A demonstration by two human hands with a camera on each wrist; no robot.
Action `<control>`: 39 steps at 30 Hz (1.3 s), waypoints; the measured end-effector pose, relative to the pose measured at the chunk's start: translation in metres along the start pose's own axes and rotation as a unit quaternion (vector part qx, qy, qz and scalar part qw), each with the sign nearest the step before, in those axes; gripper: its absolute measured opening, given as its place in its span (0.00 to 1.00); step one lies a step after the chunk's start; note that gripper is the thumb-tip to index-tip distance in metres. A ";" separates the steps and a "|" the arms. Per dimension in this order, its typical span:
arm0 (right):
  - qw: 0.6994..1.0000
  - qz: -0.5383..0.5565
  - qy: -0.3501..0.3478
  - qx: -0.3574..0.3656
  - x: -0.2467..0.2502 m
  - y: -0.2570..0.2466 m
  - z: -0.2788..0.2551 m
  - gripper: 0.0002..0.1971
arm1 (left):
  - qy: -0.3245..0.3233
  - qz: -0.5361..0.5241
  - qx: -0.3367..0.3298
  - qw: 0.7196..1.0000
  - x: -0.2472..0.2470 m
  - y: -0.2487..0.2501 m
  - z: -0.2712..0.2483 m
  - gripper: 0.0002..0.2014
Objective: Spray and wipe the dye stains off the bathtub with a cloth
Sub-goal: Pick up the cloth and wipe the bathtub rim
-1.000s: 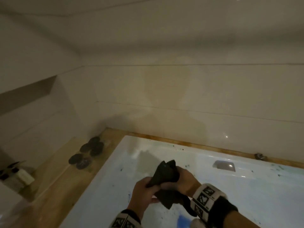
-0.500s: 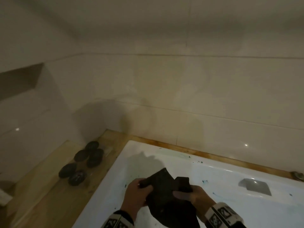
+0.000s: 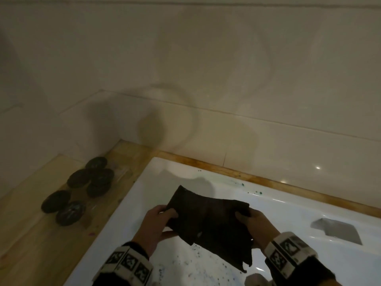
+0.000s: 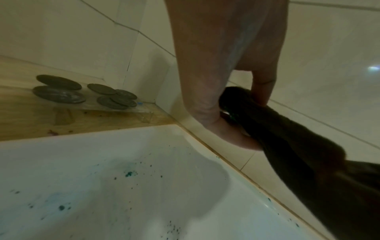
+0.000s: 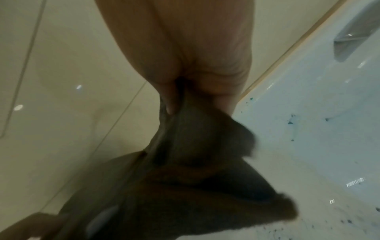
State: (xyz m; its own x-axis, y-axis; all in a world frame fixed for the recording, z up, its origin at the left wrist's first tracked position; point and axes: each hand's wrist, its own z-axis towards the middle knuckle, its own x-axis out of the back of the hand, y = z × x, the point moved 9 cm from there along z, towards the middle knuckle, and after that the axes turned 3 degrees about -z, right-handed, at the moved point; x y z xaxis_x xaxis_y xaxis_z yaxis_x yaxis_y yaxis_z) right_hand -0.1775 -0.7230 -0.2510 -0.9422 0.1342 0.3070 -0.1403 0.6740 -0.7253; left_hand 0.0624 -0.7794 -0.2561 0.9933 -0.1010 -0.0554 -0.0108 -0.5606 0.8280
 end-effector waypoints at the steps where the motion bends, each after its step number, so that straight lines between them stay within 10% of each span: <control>1: 1.000 -0.026 0.004 0.005 -0.002 -0.002 0.001 0.09 | 0.016 -0.002 0.002 1.000 0.002 -0.004 0.002 0.09; 7: 0.998 -0.011 -0.046 -0.043 -0.030 0.002 0.004 0.15 | 0.113 0.193 -0.204 0.953 -0.015 0.019 -0.015 0.08; 15: 0.949 0.249 -0.152 -0.121 -0.065 0.016 0.037 0.29 | -0.078 0.271 -0.288 0.915 -0.085 0.006 0.003 0.17; 21: 0.994 -0.094 0.061 -0.004 -0.019 0.016 0.099 0.03 | -0.234 0.395 -0.267 0.847 -0.106 -0.014 0.065 0.16; 24: 0.962 -0.206 0.173 0.045 0.036 0.000 0.122 0.05 | -0.113 0.567 -0.279 0.766 -0.062 -0.003 0.125 0.18; 27: 0.896 -0.340 0.277 0.066 0.102 -0.006 0.145 0.15 | 0.002 0.617 -0.243 0.748 -0.004 0.017 0.175 0.23; 32: 0.856 -0.433 0.278 -0.039 0.162 0.020 0.191 0.29 | 0.028 0.691 -0.191 0.697 0.015 0.020 0.228 0.33; 39: 0.863 -0.420 0.276 -0.059 0.106 0.038 0.242 0.17 | -0.026 0.776 -0.139 0.614 0.008 0.007 0.298 0.56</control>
State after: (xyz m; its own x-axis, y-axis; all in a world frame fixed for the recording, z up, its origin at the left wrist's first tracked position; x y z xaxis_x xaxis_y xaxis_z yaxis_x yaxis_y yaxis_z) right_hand -0.3566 -0.8586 -0.3946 -0.2309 -0.1335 0.9638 -0.6395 0.7673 -0.0469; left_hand 0.0361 -1.0291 -0.4165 -0.1948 -0.3669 0.9096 -0.9132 0.4064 -0.0317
